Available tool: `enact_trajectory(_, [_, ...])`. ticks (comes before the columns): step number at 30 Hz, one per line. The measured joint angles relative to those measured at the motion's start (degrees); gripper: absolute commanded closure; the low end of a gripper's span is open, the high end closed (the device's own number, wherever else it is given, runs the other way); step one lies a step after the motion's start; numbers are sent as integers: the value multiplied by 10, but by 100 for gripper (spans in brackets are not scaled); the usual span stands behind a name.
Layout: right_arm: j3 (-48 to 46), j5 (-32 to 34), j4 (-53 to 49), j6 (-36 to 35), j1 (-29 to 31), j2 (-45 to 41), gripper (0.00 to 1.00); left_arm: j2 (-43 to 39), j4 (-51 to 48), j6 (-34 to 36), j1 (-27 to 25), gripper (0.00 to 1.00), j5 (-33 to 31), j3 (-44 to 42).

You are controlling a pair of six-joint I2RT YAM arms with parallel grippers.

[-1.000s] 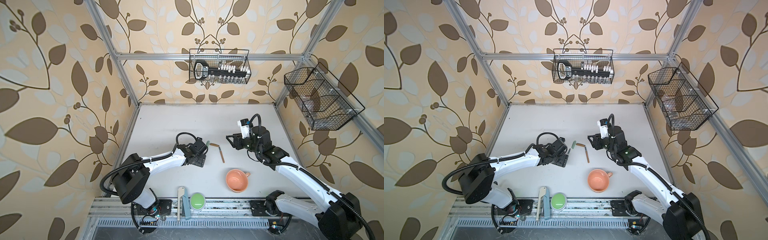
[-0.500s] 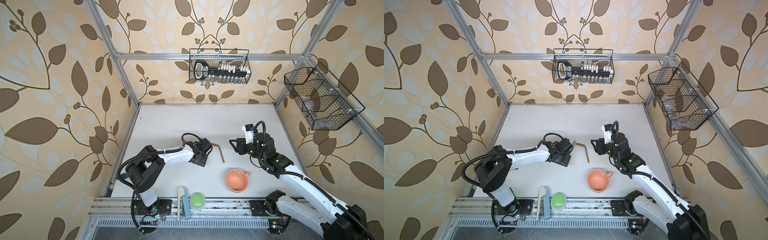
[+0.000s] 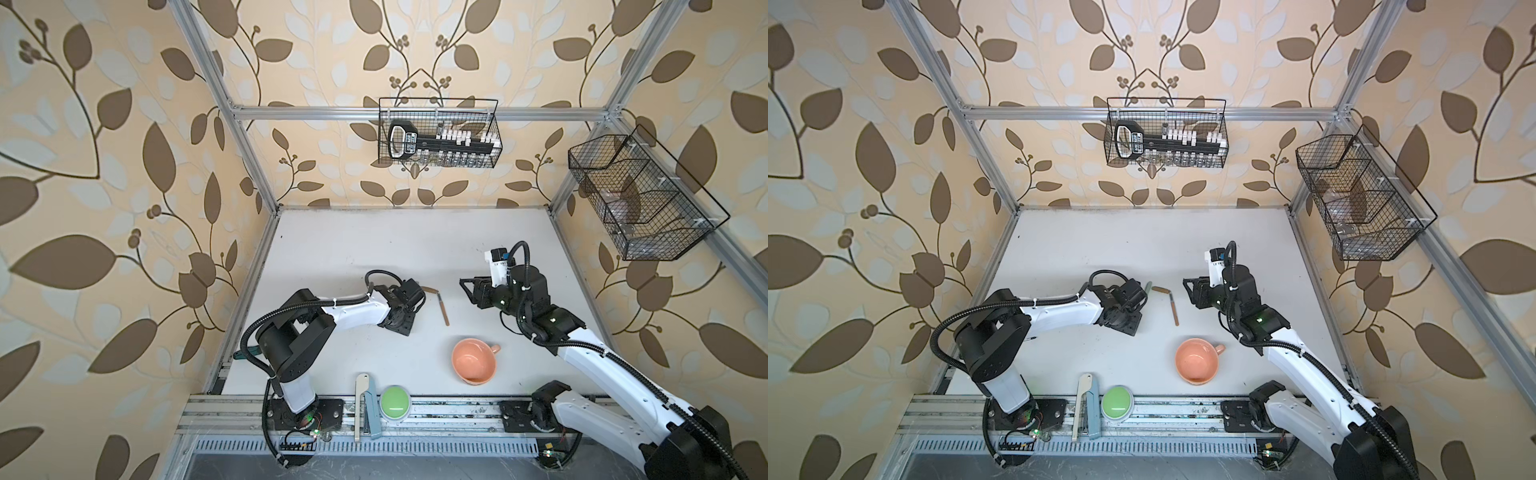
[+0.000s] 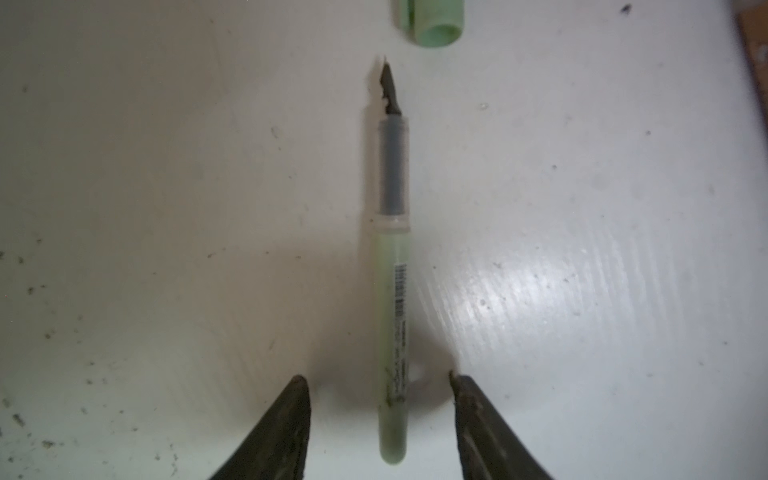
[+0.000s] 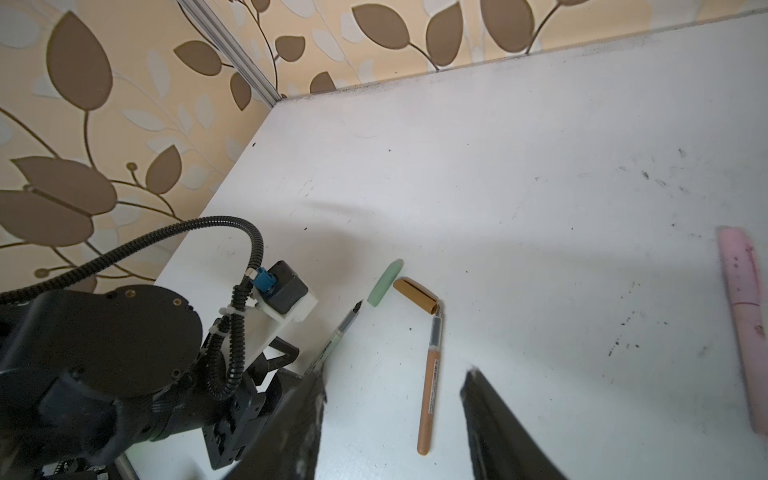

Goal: Insert the pens into the pen caps
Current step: 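Lower the left gripper onto the light green pen and grasp it while right returns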

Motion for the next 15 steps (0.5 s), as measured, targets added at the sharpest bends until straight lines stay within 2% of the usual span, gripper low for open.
enact_trajectory(7, [0, 0, -2, 4, 0, -3, 45, 7, 23, 1, 0, 57, 9, 0])
enact_trajectory(12, [0, 0, -3, 8, -1, -3, 44, 10, 35, 3, 0, 71, 10, 1])
enact_trajectory(15, [0, 0, -2, 10, -1, -3, 44, 12, 41, 3, 0, 76, 9, 1])
